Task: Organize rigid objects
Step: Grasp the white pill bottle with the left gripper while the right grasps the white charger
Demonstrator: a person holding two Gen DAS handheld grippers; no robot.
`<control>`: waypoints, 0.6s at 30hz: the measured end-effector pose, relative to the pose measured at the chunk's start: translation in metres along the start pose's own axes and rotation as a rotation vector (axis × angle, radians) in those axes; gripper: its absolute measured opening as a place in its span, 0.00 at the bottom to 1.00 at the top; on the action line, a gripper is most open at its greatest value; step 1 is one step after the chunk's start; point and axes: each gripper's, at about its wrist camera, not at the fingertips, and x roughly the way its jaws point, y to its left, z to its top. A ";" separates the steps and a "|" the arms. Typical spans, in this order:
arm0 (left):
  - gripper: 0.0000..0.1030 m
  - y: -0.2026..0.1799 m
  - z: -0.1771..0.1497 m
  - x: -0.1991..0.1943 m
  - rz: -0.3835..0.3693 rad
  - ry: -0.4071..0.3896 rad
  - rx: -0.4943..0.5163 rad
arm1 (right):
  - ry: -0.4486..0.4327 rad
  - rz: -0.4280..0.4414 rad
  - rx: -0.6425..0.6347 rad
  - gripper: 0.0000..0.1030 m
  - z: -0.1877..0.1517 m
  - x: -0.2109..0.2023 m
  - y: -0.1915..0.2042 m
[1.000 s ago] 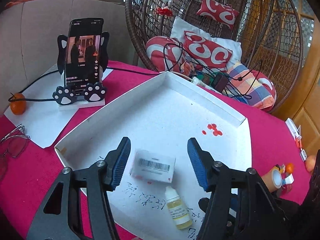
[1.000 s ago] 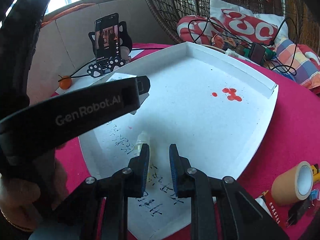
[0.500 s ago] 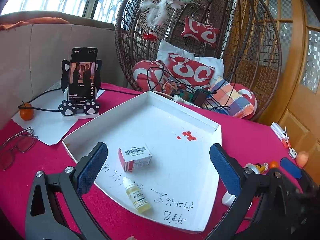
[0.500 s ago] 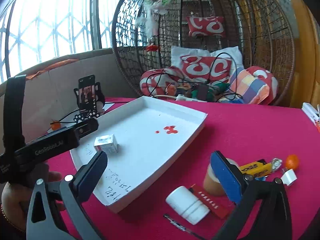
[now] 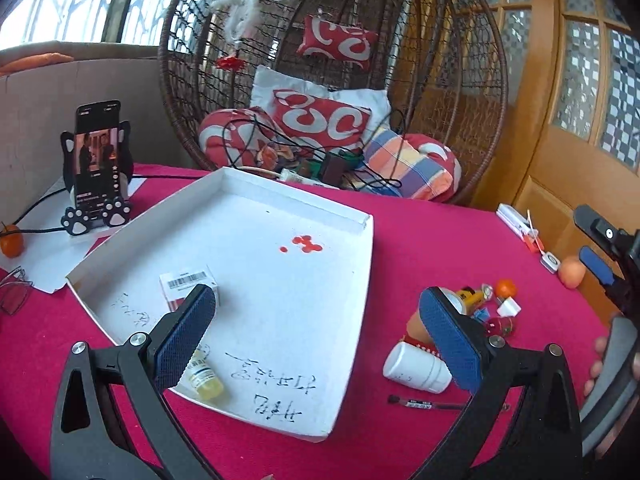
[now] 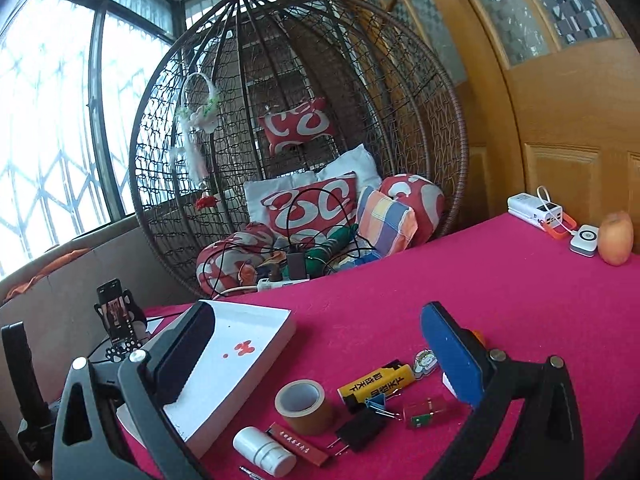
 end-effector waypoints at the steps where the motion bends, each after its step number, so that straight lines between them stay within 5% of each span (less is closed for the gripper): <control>1: 1.00 -0.009 -0.003 0.003 -0.028 0.027 0.027 | 0.006 -0.006 0.012 1.00 0.000 0.002 -0.003; 5: 1.00 -0.046 -0.019 0.019 -0.130 0.131 0.110 | 0.022 -0.029 0.051 1.00 -0.005 0.002 -0.020; 10: 1.00 -0.094 -0.044 0.039 -0.124 0.180 0.313 | 0.037 -0.032 0.081 1.00 -0.008 0.001 -0.036; 18: 1.00 -0.105 -0.056 0.070 -0.114 0.271 0.343 | 0.053 -0.133 0.117 1.00 -0.001 0.003 -0.075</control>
